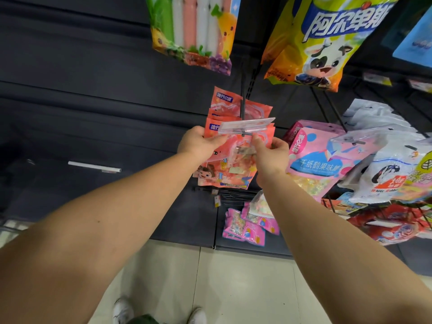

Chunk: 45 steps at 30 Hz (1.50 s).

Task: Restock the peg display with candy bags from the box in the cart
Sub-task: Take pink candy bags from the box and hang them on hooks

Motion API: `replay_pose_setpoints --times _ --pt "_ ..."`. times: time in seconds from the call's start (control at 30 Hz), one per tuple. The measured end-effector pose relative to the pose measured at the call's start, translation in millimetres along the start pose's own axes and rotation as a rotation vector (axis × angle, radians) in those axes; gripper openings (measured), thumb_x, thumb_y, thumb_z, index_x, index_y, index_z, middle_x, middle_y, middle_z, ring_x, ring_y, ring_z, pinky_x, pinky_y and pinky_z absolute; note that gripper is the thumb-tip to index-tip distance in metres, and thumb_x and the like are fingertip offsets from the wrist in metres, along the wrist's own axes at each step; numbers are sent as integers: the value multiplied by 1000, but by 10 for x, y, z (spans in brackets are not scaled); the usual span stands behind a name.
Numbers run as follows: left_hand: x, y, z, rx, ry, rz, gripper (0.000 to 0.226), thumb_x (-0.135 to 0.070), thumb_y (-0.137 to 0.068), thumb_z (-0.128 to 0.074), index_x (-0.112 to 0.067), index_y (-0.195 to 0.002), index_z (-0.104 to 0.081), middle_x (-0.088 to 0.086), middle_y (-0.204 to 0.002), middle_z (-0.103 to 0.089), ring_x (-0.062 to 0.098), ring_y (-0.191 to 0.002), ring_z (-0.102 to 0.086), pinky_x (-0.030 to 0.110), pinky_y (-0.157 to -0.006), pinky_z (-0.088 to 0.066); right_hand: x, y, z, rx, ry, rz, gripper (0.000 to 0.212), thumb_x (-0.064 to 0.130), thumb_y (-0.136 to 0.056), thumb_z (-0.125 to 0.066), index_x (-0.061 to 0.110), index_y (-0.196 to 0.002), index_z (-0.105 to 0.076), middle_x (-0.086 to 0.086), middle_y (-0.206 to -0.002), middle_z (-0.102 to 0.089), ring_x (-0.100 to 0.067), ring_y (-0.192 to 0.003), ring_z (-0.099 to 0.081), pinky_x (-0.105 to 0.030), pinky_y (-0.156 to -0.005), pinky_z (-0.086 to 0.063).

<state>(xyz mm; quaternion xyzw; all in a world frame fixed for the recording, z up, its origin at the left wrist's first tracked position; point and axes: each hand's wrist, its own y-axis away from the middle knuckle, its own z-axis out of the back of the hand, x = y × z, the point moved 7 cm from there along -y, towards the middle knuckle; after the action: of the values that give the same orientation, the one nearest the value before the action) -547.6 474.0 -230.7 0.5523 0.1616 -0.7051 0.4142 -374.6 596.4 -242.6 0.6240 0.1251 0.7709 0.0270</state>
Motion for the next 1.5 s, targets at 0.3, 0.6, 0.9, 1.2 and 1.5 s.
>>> replay_pose_setpoints --times 0.3,0.6,0.9,1.2,1.5 --pt "471 219 804 -19 -445 -18 65 -49 -87 -70 -22 -142 -48 6 -144 -52 28 -128 -53 45 -104 -47 -422 678 -500 112 294 -83 36 30 -87 -69 15 -115 -52 -10 -118 -63 -33 -109 -61 -43 -96 -50" --pt "1285 825 3131 -173 -981 36 74 -60 -91 -55 -29 -154 -30 2 -158 -32 27 -144 -30 44 -118 -26 117 2581 -2659 658 1130 716 64 44 -96 -55 34 -153 -28 -6 -162 -22 -31 -150 -14 -49 -120 -16" --pt "2576 2212 6456 -541 -999 373 70 -59 -89 -55 -25 -147 -39 10 -153 -38 33 -141 -34 49 -116 -27 -28 5675 -4994 1024 1151 1065 65 48 -97 -50 35 -155 -22 -5 -164 -15 -31 -152 -8 -49 -122 -11" --pt "3496 3103 7899 -674 -826 555 72 -61 -85 -59 -27 -145 -40 10 -148 -43 33 -136 -40 45 -110 -32 -300 7403 -6017 1248 1182 1245 63 50 -97 -50 35 -153 -26 -4 -163 -20 -29 -150 -12 -48 -120 -15" --pt "4041 2859 8852 -638 -873 732 69 -56 -87 -59 -26 -145 -37 11 -149 -40 32 -140 -34 46 -115 -27 -429 7876 -7227 1313 1176 1281 64 48 -95 -54 33 -152 -28 -5 -159 -27 -28 -148 -20 -47 -119 -19"
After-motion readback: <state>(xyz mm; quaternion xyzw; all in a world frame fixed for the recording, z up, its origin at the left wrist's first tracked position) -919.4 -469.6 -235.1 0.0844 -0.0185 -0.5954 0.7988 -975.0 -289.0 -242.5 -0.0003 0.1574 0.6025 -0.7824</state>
